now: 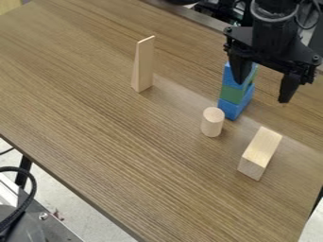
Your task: Place the block on top of the blue rectangular box
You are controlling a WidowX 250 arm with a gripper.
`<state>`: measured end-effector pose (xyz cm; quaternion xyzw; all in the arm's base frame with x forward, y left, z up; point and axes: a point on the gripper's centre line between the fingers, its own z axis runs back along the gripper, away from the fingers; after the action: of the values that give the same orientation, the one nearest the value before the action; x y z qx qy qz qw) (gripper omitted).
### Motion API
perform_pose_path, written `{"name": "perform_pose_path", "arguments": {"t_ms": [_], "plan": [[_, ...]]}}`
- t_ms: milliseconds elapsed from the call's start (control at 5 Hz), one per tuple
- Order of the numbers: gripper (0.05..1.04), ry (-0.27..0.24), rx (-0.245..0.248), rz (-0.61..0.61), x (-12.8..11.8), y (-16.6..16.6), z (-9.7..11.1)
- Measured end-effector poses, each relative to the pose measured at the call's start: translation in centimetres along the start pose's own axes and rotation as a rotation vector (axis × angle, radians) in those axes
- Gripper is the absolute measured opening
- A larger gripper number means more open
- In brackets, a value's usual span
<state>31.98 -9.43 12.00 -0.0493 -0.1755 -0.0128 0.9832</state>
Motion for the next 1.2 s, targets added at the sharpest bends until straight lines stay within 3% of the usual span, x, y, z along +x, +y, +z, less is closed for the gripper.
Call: {"name": "perform_pose_path", "arguments": {"t_ms": [200, 400, 600, 1200], "plan": [[0.997, 0.033, 0.007, 0.0, -0.6, 0.1, -0.9], [0.997, 0.106, 0.008, -0.003, -1.6, -0.1, -3.5], [0.997, 0.12, 0.02, -0.006, -1.7, -0.3, -4.2], [0.997, 0.07, 0.034, -0.035, -1.0, -2.2, -4.2]]}}
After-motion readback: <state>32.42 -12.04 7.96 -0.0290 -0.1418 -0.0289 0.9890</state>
